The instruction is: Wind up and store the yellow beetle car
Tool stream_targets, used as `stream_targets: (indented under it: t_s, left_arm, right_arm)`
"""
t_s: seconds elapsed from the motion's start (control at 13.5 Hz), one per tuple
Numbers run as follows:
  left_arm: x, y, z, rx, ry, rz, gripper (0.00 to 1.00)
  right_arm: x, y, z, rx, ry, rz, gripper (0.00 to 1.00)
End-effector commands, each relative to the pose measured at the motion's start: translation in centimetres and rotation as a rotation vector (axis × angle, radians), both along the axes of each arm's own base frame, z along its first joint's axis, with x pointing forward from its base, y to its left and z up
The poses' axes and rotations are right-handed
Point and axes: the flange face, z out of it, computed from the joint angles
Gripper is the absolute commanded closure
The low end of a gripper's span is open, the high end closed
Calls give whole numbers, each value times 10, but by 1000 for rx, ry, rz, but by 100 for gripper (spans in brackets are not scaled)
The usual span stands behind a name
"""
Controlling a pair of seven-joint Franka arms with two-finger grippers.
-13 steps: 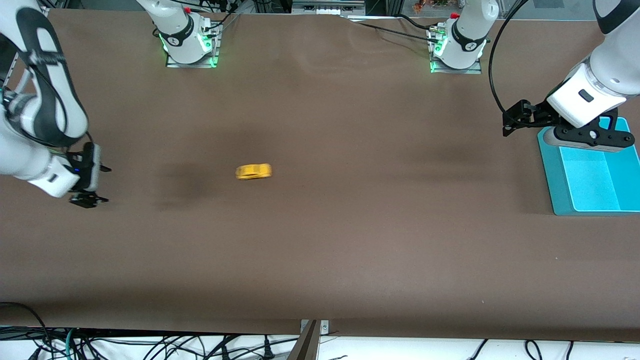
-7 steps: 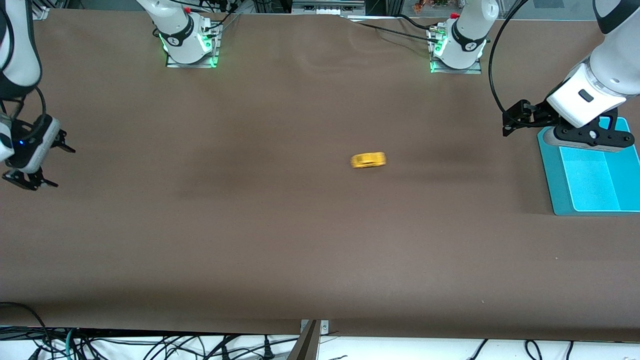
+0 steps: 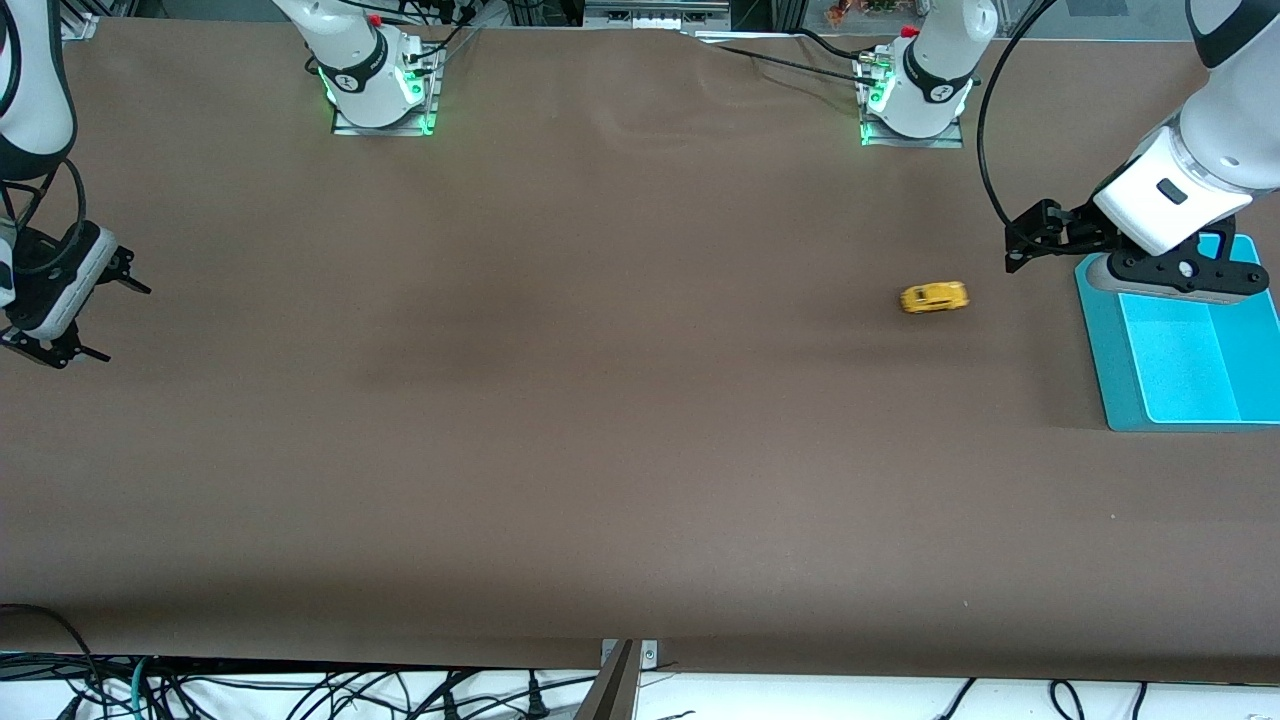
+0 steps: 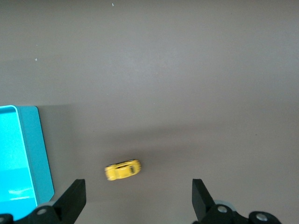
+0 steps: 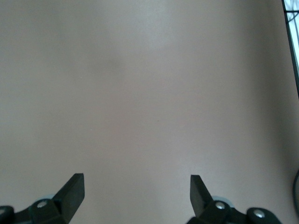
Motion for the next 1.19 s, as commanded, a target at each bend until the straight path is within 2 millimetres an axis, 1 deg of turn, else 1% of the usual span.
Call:
stream_targets:
  t_s: [0.0, 0.07, 0.22, 0.45, 0.59, 0.67, 0.74, 0.82, 0.89, 0.96, 1.04, 1.11]
  left_arm:
    - [1, 4, 6, -20, 3, -5, 0]
    - [1, 3, 6, -20, 5, -8, 0]
    - [0, 3, 1, -18, 30, -10, 0]
    - [1, 5, -4, -13, 47, -9, 0]
    - [5, 7, -25, 6, 112, -15, 0]
    - [4, 11, -31, 11, 144, -8, 0]
    - [3, 20, -38, 34, 164, -3, 0]
    - [3, 37, -41, 41, 179, 9, 0]
    - [5, 48, -45, 32, 192, -40, 0]
    - [6, 53, -51, 21, 203, -119, 0]
    - [6, 62, -55, 10, 213, -182, 0]
    - [4, 74, -61, 3, 236, -231, 0]
  right_arm:
    - [-15, 6, 24, 5, 14, -77, 0]
    - [-15, 6, 24, 6, 18, -89, 0]
    - [-19, 8, 33, 4, 13, -115, 0]
    - [-26, 15, 46, 2, 19, -219, 0]
    - [-26, 23, 49, 5, 17, -261, 0]
    - [-28, 23, 53, 5, 11, -307, 0]
    - [-31, 27, 57, 7, 14, -373, 0]
    - [-33, 33, 60, 9, 27, -453, 0]
    - [-37, 41, 68, 11, 24, -532, 0]
    - [-40, 49, 74, 13, 23, -618, 0]
    - [-45, 59, 82, 13, 25, -712, 0]
    - [-50, 69, 86, 13, 40, -818, 0]
